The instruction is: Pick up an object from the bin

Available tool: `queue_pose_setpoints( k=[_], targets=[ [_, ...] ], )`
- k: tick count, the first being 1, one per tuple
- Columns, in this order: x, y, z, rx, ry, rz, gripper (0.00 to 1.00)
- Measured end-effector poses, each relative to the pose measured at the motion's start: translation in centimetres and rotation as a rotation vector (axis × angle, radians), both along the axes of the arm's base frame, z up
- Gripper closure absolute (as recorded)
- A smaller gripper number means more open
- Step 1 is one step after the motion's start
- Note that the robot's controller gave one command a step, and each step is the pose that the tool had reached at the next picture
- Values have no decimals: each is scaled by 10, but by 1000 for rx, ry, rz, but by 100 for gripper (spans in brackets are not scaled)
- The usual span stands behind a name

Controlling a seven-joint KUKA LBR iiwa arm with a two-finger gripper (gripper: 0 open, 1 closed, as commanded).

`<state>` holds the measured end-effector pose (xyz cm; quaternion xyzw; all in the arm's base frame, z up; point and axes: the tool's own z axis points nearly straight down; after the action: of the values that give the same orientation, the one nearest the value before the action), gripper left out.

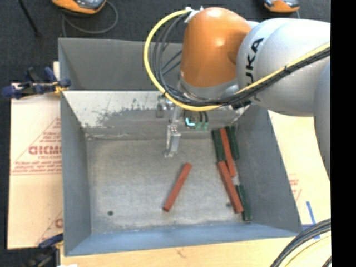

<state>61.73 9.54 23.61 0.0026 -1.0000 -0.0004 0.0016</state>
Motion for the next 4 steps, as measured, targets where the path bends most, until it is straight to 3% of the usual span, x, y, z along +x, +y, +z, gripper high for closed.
queue_pose_setpoints(
  k=[1,2,3,4],
  targets=[
    [-44,-40,-112,-2,4,-78,0],
    [-66,-90,-167,-3,-1,111,0],
    [-65,-88,-165,-1,-6,110,100],
    [-82,-75,-58,-2,-13,143,100]
  ],
)
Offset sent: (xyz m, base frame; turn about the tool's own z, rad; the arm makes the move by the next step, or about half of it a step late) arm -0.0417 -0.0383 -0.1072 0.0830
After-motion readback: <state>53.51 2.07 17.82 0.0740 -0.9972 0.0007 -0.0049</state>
